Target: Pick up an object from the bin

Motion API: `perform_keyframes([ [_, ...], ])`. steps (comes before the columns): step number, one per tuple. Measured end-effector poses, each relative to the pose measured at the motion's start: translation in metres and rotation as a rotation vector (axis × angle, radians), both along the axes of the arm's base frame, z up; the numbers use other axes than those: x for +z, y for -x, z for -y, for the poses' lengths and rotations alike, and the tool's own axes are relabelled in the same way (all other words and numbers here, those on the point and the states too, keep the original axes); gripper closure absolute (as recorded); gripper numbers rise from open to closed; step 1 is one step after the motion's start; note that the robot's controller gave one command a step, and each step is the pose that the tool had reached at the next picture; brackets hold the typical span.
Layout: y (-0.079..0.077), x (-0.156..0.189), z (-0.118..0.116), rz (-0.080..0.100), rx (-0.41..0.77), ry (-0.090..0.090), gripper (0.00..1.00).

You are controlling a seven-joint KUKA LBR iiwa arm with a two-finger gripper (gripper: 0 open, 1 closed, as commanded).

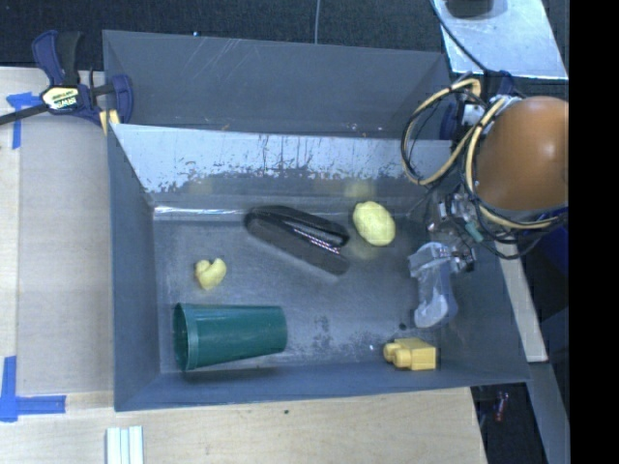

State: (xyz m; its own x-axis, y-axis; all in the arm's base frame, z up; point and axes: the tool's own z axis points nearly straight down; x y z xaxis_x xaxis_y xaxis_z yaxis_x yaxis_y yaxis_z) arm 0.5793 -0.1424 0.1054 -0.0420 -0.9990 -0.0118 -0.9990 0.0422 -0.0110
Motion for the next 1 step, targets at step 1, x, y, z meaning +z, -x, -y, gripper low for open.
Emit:
perform_keyframes([
  [1, -0.0006, 0.0499, -0.0002, 0.002, -0.002, -0.001, 1.0],
])
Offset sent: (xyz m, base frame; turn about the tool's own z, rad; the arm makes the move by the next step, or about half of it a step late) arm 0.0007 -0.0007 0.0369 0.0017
